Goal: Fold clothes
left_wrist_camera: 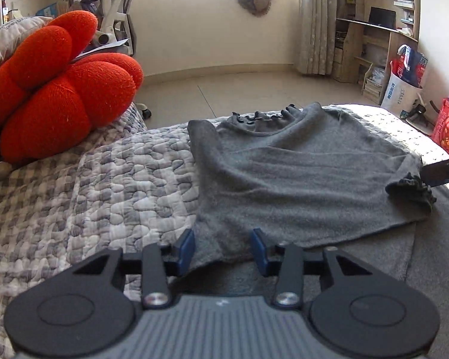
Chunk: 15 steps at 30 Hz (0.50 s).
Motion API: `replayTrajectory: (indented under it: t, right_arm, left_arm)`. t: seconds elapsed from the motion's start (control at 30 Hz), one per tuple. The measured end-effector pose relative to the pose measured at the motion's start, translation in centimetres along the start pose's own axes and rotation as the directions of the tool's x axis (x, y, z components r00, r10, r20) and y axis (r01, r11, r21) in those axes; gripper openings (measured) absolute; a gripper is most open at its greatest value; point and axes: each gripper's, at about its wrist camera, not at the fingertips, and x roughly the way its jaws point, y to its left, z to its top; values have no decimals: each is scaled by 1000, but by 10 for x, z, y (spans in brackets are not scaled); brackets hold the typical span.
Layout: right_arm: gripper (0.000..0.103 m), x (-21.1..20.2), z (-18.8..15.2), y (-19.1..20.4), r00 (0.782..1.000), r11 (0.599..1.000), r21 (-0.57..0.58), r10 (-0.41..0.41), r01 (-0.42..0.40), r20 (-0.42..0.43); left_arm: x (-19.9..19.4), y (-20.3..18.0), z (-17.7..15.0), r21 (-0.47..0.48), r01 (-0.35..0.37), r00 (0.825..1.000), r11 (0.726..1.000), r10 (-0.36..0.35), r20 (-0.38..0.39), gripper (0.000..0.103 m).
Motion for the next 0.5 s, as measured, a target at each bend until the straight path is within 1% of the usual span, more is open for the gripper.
replayTrajectory:
  t: [0.03, 0.07, 0.13, 0.23, 0.33, 0.37, 0.43, 0.47, 0.5]
  right_arm:
    - [24, 2, -1, 3, 1000, 1000, -16, -13, 13, -2]
    - [5, 1, -1, 5, 1000, 999, -26, -19, 20, 8]
    - [5, -3, 0, 8, 999, 999, -34, -19, 20, 32]
    - [5, -4, -2, 9, 999, 999, -50, -20, 21, 25]
    - [5, -4, -4, 10, 1000, 998, -65, -21, 22, 19]
    - [6, -4, -5, 11, 1000, 997, -70, -22, 23, 17]
    - [21, -4, -6, 12, 1000, 996, -80, -23, 23, 13]
    - [34, -4, -7, 12, 1000, 996, -86, -23, 24, 11]
    - [41, -5, -7, 12, 1000, 996, -91, -24, 24, 9]
  left_arm:
    - [2, 2, 0, -9, -3, 1000, 1000, 3, -5, 9]
    - [2, 6, 0, -26, 3, 1000, 1000, -3, -4, 8]
    - [-2, 16, 2, -68, 14, 1000, 998, -13, 17, 6]
    - [-10, 32, 5, -131, 29, 998, 991, -22, 57, 6]
    - [-11, 44, 5, -177, 18, 998, 984, -6, 66, 6]
    - [-10, 48, 5, -191, 13, 998, 981, -1, 61, 6]
    - [-7, 55, 3, -220, 18, 999, 975, -7, 52, 6]
    - [-6, 57, 3, -229, 19, 999, 973, -8, 49, 6]
    - [-6, 58, 2, -234, 17, 999, 972, -6, 48, 6]
